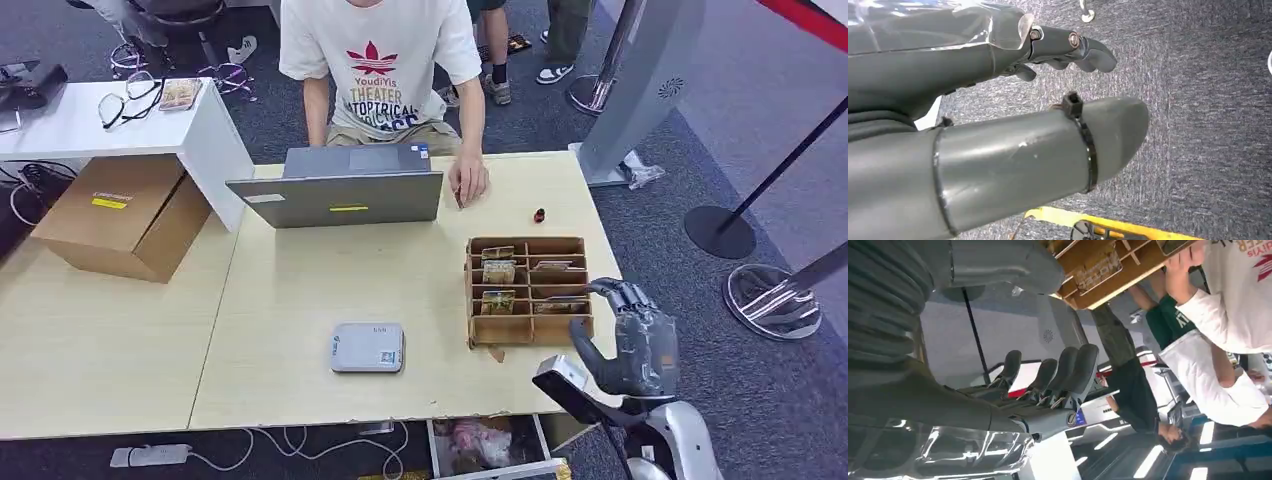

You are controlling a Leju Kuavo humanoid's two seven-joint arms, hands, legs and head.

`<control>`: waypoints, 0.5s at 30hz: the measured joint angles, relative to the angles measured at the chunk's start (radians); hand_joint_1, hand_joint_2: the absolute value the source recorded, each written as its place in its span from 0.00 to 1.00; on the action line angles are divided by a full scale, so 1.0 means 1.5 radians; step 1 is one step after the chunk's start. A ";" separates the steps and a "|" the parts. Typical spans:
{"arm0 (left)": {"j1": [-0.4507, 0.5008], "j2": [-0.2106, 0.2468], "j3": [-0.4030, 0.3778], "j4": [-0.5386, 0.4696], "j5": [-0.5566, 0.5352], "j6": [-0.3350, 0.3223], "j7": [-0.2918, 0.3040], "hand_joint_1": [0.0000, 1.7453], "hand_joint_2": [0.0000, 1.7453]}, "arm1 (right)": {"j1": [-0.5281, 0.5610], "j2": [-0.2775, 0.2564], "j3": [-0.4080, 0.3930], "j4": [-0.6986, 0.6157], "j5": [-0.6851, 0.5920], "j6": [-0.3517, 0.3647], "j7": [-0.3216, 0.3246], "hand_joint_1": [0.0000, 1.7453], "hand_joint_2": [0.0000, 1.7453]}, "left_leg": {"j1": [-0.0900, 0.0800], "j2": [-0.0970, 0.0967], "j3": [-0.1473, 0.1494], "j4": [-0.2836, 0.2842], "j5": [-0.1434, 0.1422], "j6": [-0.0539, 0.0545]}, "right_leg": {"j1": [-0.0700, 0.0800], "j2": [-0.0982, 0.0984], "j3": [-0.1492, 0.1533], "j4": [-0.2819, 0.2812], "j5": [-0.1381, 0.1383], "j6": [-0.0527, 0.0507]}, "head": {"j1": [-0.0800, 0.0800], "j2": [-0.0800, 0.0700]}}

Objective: Pass the card to the sensor for recognition and then transmit it.

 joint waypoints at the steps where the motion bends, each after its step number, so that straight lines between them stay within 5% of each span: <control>1: 0.000 0.000 0.000 0.000 0.000 0.000 0.000 0.00 0.00 | -0.001 0.001 0.001 0.003 -0.003 0.001 -0.001 0.52 1.00 | 0.000 0.000 0.000 0.000 0.000 0.000 | 0.000 0.000 0.000 0.000 0.000 0.000 | 0.000 0.000; 15: -0.004 0.000 0.000 0.000 -0.017 -0.008 0.002 0.00 0.00 | -0.048 0.016 0.013 0.070 -0.034 0.025 -0.021 0.52 1.00 | 0.000 0.000 0.000 0.000 0.000 0.000 | 0.000 0.000 0.000 0.000 0.000 0.000 | 0.000 0.000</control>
